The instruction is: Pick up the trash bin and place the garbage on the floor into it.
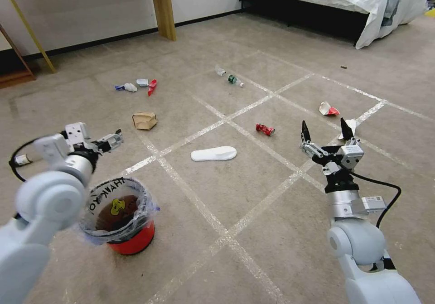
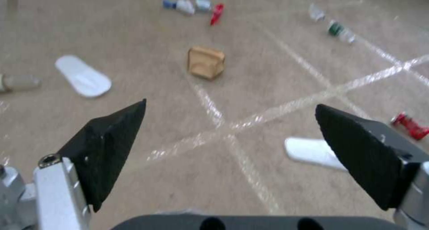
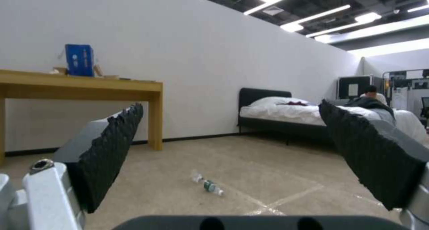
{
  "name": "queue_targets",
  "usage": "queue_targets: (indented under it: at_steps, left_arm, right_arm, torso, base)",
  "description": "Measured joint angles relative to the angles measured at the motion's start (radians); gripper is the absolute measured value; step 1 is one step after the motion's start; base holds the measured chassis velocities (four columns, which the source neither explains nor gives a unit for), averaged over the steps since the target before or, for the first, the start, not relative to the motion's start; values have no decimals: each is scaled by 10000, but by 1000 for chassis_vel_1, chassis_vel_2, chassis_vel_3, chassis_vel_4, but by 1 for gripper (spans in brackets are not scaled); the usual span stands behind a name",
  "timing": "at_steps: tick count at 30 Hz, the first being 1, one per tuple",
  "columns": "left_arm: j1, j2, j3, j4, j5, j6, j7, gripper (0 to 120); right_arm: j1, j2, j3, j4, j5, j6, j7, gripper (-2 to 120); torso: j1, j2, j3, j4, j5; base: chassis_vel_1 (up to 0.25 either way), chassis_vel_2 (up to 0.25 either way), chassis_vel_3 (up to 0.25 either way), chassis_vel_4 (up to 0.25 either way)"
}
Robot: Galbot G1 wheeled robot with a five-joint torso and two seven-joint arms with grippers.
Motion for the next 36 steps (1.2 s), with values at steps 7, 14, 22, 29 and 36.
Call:
queue_targets:
  at_steps: [7,14,22,29,36]
  left_arm:
    - [33,601,-251,56,-2077,672,-1122,100]
    - [-83,1456,-758,-174,-4330,1190,-2678,100]
    - [-58,2364,-1181,-323,-7362,1355,-5177,100]
    - [150,2324,-999,163,-7517,1355,-5302,100]
    - [196,1838,-563,1144,-6964,1356,-5154,100]
  right_arm:
    - [8,-67,-12,-31,18,8,3,100]
    - [-4,-144,-24,-198,29,65,4,100]
    - [55,-150,-211,-471,2,87,5,100]
    - [141,-50,-332,-719,-26,160,6,100]
    - [191,26,-500,-895,-102,196,17,100]
  torso:
    - [0,0,0,1,-2]
    - [0,0,0,0,-1]
    - [0,0,-1,0,-1]
    - [0,0,-1,-1,0]
    - [0,0,0,1,-3]
  base:
    - [0,0,0,0]
    - [0,0,0,0]
    - [0,0,0,0]
    - [0,0,0,0]
    - [0,0,0,0]
